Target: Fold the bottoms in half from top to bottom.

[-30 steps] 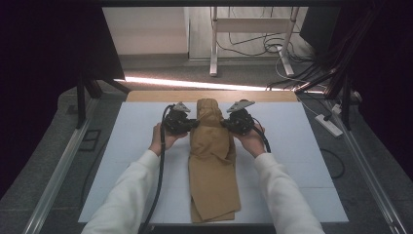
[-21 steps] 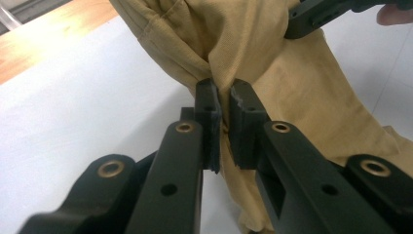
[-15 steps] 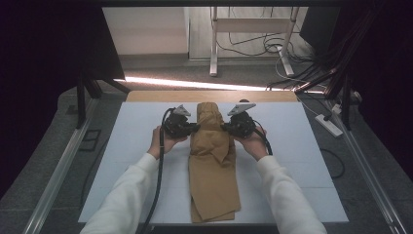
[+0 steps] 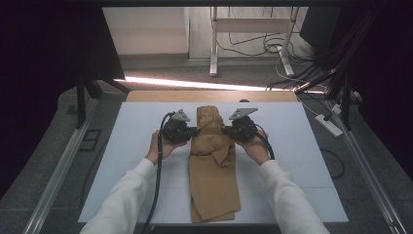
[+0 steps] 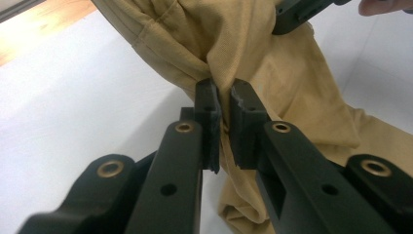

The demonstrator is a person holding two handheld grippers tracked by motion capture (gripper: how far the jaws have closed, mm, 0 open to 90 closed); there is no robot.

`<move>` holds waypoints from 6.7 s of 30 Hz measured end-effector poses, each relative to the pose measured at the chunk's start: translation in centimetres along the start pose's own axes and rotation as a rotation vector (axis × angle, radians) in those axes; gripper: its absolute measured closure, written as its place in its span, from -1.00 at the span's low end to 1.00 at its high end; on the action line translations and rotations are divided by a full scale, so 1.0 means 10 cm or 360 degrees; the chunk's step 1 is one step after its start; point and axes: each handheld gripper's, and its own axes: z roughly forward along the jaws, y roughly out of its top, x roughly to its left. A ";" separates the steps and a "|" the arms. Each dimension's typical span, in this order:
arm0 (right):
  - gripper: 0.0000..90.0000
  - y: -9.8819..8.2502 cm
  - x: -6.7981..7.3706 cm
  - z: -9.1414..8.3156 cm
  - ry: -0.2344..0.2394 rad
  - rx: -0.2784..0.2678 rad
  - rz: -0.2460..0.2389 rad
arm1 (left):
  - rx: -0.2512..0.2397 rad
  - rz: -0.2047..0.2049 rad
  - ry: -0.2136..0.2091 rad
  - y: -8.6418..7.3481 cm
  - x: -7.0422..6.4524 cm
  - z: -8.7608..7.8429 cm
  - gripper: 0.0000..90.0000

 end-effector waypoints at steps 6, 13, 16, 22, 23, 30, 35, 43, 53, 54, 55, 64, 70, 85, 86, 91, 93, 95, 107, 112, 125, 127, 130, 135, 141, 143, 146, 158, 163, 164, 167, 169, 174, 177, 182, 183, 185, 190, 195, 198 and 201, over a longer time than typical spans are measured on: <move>0.91 -0.04 0.07 -0.06 0.0014 -0.0014 -0.0013 | -0.0004 0.0022 -0.0008 -0.04 -0.08 -0.04 0.84; 0.91 -0.06 0.12 -0.09 0.0020 -0.0022 -0.0012 | -0.0013 0.0026 -0.0020 -0.08 -0.14 -0.09 0.83; 0.91 -0.07 0.15 -0.10 0.0024 -0.0022 -0.0017 | -0.0019 0.0017 -0.0032 -0.11 -0.15 -0.09 0.83; 0.91 -0.09 0.17 -0.11 0.0036 -0.0015 -0.0011 | -0.0008 0.0005 -0.0048 -0.13 -0.15 -0.09 0.83; 0.91 -0.09 0.17 -0.11 0.0035 -0.0011 -0.0008 | -0.0007 0.0005 -0.0049 -0.14 -0.15 -0.09 0.83; 0.91 -0.12 0.19 -0.12 0.0052 -0.0016 -0.0004 | -0.0013 0.0003 -0.0056 -0.16 -0.19 -0.10 0.83; 0.91 -0.15 0.21 -0.15 0.0062 -0.0028 0.0006 | -0.0026 -0.0001 -0.0071 -0.20 -0.22 -0.11 0.83; 0.90 -0.19 0.27 -0.20 0.0081 -0.0048 0.0010 | -0.0040 0.0005 -0.0083 -0.23 -0.27 -0.14 0.82; 0.90 -0.24 0.34 -0.24 0.0093 -0.0063 0.0007 | -0.0048 0.0018 -0.0092 -0.29 -0.34 -0.17 0.82; 0.90 -0.25 0.35 -0.24 0.0094 -0.0063 0.0007 | -0.0046 0.0015 -0.0093 -0.30 -0.34 -0.17 0.82; 0.90 -0.25 0.36 -0.24 0.0096 -0.0062 0.0011 | -0.0046 0.0014 -0.0093 -0.30 -0.35 -0.17 0.81; 0.90 -0.29 0.43 -0.28 0.0104 -0.0074 0.0000 | -0.0047 0.0006 -0.0101 -0.36 -0.38 -0.20 0.80; 0.90 -0.31 0.45 -0.28 0.0113 -0.0079 0.0012 | -0.0049 -0.0007 -0.0107 -0.38 -0.38 -0.20 0.80; 0.90 -0.40 0.54 -0.35 0.0140 -0.0103 0.0023 | -0.0039 0.0008 -0.0131 -0.46 -0.49 -0.24 0.79; 0.90 -0.40 0.55 -0.36 0.0142 -0.0103 0.0022 | -0.0041 0.0008 -0.0135 -0.46 -0.49 -0.24 0.79; 0.90 -0.44 0.57 -0.38 0.0154 -0.0089 0.0025 | -0.0035 0.0023 -0.0144 -0.48 -0.53 -0.24 0.78; 0.90 -0.45 0.58 -0.38 0.0155 -0.0083 0.0028 | -0.0029 0.0028 -0.0145 -0.48 -0.54 -0.24 0.78; 0.90 -0.46 0.59 -0.38 0.0160 -0.0075 0.0027 | -0.0022 0.0029 -0.0152 -0.49 -0.56 -0.23 0.78; 0.90 -0.49 0.63 -0.38 0.0181 -0.0050 0.0013 | -0.0005 0.0044 -0.0149 -0.52 -0.60 -0.24 0.77; 0.88 -0.52 0.68 -0.42 0.0184 -0.0045 0.0001 | 0.0005 0.0064 -0.0152 -0.57 -0.66 -0.27 0.76; 0.52 -0.68 0.82 -0.58 0.0212 -0.0067 0.0010 | 0.0028 0.0050 -0.0222 -0.67 -0.74 -0.34 0.27; 0.43 -0.72 0.84 -0.63 0.0222 -0.0058 0.0027 | 0.0034 0.0034 -0.0217 -0.72 -0.76 -0.41 0.00; 0.24 -0.79 0.87 -0.72 0.0240 -0.0052 0.0049 | 0.0015 0.0005 -0.0190 -0.82 -0.74 -0.53 -0.11; 0.11 -0.88 0.81 -0.81 0.0220 0.0000 0.0105 | 0.0017 -0.0081 -0.0117 -0.90 -0.63 -0.61 -0.11; -0.02 -0.88 0.67 -0.85 0.0182 -0.0019 0.0197 | 0.0003 -0.0113 -0.0075 -0.85 -0.59 -0.56 -0.21; -0.03 -0.87 0.65 -0.82 0.0185 -0.0017 0.0209 | 0.0000 -0.0118 -0.0068 -0.82 -0.58 -0.54 -0.22; -0.05 -0.85 0.64 -0.79 0.0188 -0.0004 0.0200 | -0.0004 -0.0119 -0.0070 -0.79 -0.58 -0.52 -0.23; -0.12 -0.75 0.61 -0.68 0.0183 0.0004 0.0225 | 0.0006 -0.0162 -0.0045 -0.69 -0.50 -0.42 -0.32; -0.15 -0.67 0.58 -0.59 0.0153 0.0014 0.0218 | 0.0022 -0.0183 -0.0043 -0.62 -0.46 -0.37 -0.36; -0.16 -0.65 0.58 -0.57 0.0155 0.0021 0.0221 | 0.0029 -0.0182 -0.0043 -0.62 -0.45 -0.36 -0.36; -0.19 -0.61 0.55 -0.50 0.0138 0.0033 0.0217 | 0.0036 -0.0201 -0.0039 -0.60 -0.42 -0.33 -0.39; -0.20 -0.60 0.52 -0.47 0.0142 0.0042 0.0227 | 0.0039 -0.0215 -0.0037 -0.58 -0.41 -0.31 -0.39; -0.21 -0.58 0.46 -0.41 0.0122 0.0050 0.0240 | 0.0031 -0.0224 -0.0043 -0.53 -0.37 -0.26 -0.39; -0.23 -0.56 0.43 -0.37 0.0120 0.0076 0.0235 | 0.0039 -0.0230 -0.0045 -0.50 -0.33 -0.23 -0.39; -0.25 -0.54 0.37 -0.30 0.0095 0.0092 0.0242 | 0.0055 -0.0258 -0.0038 -0.47 -0.26 -0.16 -0.41; -0.25 -0.53 0.36 -0.29 0.0089 0.0092 0.0245 | 0.0061 -0.0260 -0.0039 -0.47 -0.25 -0.14 -0.41; -0.25 -0.53 0.34 -0.26 0.0091 0.0093 0.0253 | 0.0068 -0.0266 -0.0035 -0.46 -0.24 -0.12 -0.42; -0.28 -0.50 0.30 -0.17 0.0103 0.0130 0.0260 | 0.0084 -0.0280 -0.0038 -0.45 -0.19 -0.07 -0.45; -0.29 -0.48 0.26 -0.12 0.0089 0.0126 0.0276 | 0.0108 -0.0295 -0.0042 -0.45 -0.16 -0.01 -0.47; -0.30 -0.48 0.24 -0.08 0.0091 0.0138 0.0277 | 0.0131 -0.0305 -0.0038 -0.46 -0.14 0.02 -0.48; -0.32 -0.49 0.23 -0.04 0.0101 0.0160 0.0293 | 0.0162 -0.0318 -0.0051 -0.48 -0.12 0.05 -0.48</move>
